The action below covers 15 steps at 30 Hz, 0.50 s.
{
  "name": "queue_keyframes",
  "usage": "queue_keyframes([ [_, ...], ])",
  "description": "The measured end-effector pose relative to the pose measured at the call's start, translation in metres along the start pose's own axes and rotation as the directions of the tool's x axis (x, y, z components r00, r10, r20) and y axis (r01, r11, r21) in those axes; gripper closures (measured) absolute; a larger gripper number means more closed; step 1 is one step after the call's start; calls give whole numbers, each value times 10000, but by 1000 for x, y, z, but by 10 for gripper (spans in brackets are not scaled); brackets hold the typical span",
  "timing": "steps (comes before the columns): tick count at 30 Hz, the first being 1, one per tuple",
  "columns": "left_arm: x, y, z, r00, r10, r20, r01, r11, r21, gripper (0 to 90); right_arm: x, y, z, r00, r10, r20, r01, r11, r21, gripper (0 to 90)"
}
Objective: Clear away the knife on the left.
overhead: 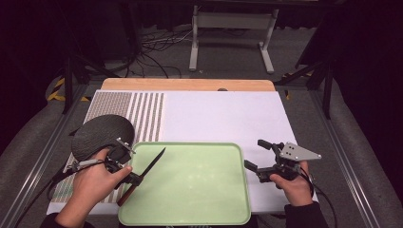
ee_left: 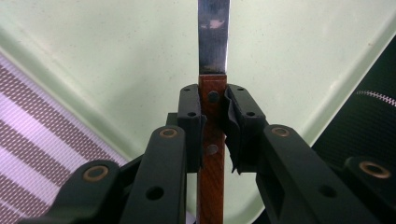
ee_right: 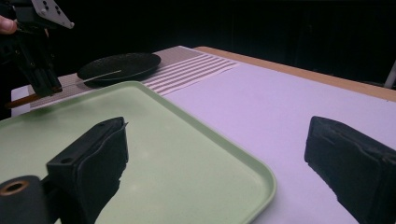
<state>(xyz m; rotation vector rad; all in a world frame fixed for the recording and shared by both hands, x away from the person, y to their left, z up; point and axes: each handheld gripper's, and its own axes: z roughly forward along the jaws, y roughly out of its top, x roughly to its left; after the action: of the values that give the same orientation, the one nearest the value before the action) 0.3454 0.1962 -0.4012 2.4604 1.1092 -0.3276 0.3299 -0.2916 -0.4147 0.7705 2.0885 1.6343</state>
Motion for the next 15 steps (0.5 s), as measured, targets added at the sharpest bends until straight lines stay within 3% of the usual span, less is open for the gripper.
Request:
queue_keyframes([
  [5,2,0,9,9987,-68,498,68,10000,-7,775,0,0,-1,10000,2,-2,-2,10000,4,72],
  [15,6,-1,20,9973,-174,710,173,9998,17,775,-2,0,-2,10000,40,25,-40,10000,-19,72],
])
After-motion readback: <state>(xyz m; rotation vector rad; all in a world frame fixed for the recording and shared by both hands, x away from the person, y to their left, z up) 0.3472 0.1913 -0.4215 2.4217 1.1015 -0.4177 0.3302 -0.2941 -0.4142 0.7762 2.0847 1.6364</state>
